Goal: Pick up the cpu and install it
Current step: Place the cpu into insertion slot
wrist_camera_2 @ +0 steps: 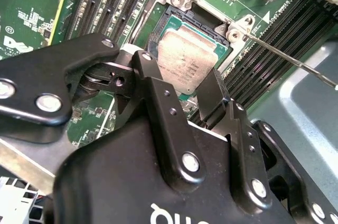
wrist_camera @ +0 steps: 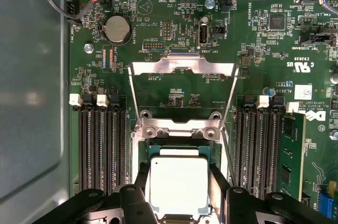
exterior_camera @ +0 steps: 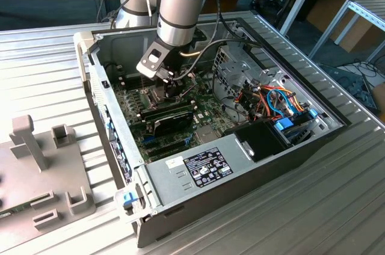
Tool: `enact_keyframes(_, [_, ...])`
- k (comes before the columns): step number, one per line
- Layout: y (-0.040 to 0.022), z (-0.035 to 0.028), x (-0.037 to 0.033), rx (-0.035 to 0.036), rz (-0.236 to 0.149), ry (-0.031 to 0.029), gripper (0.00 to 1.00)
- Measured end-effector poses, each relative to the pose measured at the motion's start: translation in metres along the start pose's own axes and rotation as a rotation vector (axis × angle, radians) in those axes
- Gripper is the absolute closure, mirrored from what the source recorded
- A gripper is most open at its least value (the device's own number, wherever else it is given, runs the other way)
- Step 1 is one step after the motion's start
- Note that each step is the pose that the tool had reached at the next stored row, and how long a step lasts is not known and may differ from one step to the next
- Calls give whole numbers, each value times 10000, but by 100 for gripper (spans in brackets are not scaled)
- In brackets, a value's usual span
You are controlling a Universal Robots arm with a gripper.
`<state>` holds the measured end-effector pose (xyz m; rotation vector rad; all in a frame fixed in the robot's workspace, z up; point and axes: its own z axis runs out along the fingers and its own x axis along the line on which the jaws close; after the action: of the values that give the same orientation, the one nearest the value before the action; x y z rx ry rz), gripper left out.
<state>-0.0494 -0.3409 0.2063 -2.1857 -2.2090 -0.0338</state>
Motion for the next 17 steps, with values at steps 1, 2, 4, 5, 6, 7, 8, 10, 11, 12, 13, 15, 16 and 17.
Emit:
enact_keyframes(1, [0, 6, 0, 0, 1, 0, 46])
enact_keyframes(2, [0, 10, -1, 1, 1, -1, 46])
enact_keyframes(4, [-1, 45, -2, 2, 1, -3, 46])
enact_keyframes(5, [-13, 49, -3, 2, 1, -4, 46])
enact_keyframes(6, [-13, 51, -2, 3, 2, -4, 46])
enact_keyframes(7, [-13, 52, -2, 3, 1, -4, 46])
enact_keyframes(8, [-13, 53, -3, 2, 1, -3, 46])
enact_keyframes(10, [-13, 57, -3, 3, 5, -5, 46])
enact_keyframes(11, [-13, 59, -3, 2, 6, -5, 46])
enact_keyframes(12, [-13, 61, -3, 1, 7, -4, 46])
enact_keyframes(13, [-13, 61, -3, 2, 8, -4, 46])
enact_keyframes(15, [-12, 62, -3, 1, 8, -3, 46])
enact_keyframes(16, [-12, 63, -3, 0, 13, -2, 46])
enact_keyframes(17, [-13, 64, -3, 0, 29, -2, 46])
